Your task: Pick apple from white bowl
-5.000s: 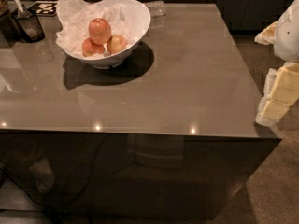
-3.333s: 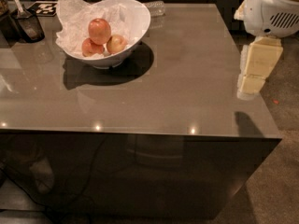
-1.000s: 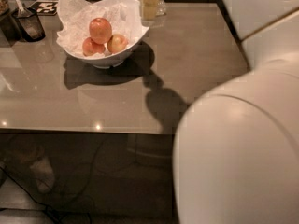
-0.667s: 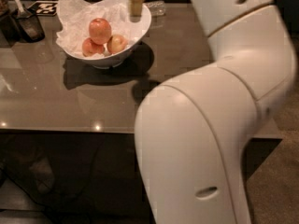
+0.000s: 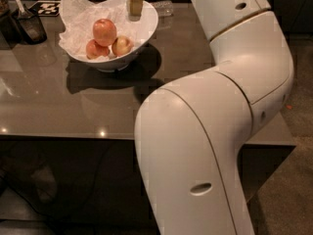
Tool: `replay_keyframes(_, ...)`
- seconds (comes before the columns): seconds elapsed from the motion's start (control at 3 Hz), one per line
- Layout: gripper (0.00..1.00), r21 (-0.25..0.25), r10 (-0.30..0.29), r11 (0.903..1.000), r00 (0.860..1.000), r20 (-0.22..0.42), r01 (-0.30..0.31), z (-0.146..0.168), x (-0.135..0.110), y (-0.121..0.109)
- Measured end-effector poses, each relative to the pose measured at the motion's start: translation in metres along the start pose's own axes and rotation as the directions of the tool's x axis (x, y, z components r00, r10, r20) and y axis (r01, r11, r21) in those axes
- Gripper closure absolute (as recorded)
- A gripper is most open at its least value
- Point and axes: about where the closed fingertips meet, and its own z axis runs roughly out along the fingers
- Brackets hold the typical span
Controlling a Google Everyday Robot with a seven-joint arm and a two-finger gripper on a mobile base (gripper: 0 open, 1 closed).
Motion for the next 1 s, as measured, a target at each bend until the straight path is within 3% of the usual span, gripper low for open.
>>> replay_keyframes(1.0, 0.00, -0.088, 0.026, 0.9959, 0.995, 0.101, -0.017, 0.074, -0.013, 0.005)
